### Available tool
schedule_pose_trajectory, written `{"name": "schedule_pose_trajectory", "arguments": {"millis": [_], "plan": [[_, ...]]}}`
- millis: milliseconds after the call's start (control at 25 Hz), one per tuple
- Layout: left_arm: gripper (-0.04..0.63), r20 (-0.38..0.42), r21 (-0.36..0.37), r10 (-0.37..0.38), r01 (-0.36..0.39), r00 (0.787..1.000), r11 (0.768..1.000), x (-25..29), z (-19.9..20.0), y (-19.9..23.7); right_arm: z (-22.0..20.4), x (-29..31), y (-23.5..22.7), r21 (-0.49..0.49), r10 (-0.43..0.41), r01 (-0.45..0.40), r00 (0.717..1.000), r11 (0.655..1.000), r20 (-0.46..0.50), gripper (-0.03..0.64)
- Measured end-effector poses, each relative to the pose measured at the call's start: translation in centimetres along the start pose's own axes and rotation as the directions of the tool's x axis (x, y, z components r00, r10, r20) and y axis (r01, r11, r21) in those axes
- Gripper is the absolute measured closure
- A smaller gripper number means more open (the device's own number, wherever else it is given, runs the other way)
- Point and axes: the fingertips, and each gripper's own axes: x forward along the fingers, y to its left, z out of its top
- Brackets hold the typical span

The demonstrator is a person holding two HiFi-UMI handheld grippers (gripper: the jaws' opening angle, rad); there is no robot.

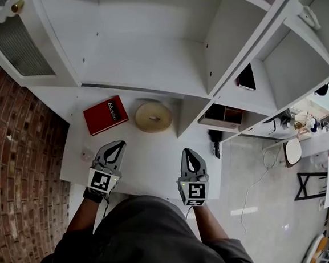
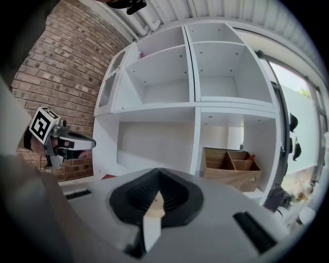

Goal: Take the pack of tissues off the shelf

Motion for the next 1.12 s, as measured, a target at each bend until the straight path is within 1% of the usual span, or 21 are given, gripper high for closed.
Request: {"name": "schedule_pose_trajectory", "arguments": {"millis": [80,160,240,360,480,560,720,1120], "plan": [[0.595,-0.003,-0.009,0.006,-0.006,1.000,1.000,-0.3,-0.3,0.0,-0.1,-0.2,0.1,0.001,0.005,-0.005,1.000,1.000,-0.003,0.617],[0.595,-0.010,0.001,0.004,-0.004,1.000,1.000,-0.4,0.0,-0.1,-0.1,-0.3,0.2,0.006,0.009,-0.009,1.000,1.000,-0.002,0.617],[0.595,-0.008,-0.015,-0.002,0.002,1.000,1.000,-0.4,0.0,-0.3,0.1,-0.3,0.2,0.008,0.009,-0.009,1.000,1.000,0.003,0.617],[0.595,-0.012,0.000,0.007,-0.007,1.000,1.000,-0.4,0.2,-0.2,0.3,-0.2,0.3,0.004,0.012,-0.012,1.000,1.000,0.010,0.617],[0.595,0.010,-0.016,0.007,-0.006,1.000,1.000,-0.4,-0.2,-0.3,0.4,-0.2,0.3,0.004,0.017,-0.017,1.000,1.000,0.009,0.617],[0.595,0.016,-0.012,0.004,-0.004,1.000,1.000,-0.4,0.0,-0.3,0.3,-0.2,0.3,0.004,0.018,-0.018,1.000,1.000,0.006,0.617],[0.595,-0.002,-0.025,0.002,-0.002,1.000,1.000,-0.5,-0.2,-0.4,-0.1,-0.1,0.4,0.004,0.023,-0.023,1.000,1.000,-0.002,0.617],[0.595,-0.014,-0.023,0.002,-0.003,1.000,1.000,-0.5,-1.0,-0.6,-0.3,-0.1,0.5,0.000,0.029,-0.029,1.000,1.000,-0.007,0.617]]}}
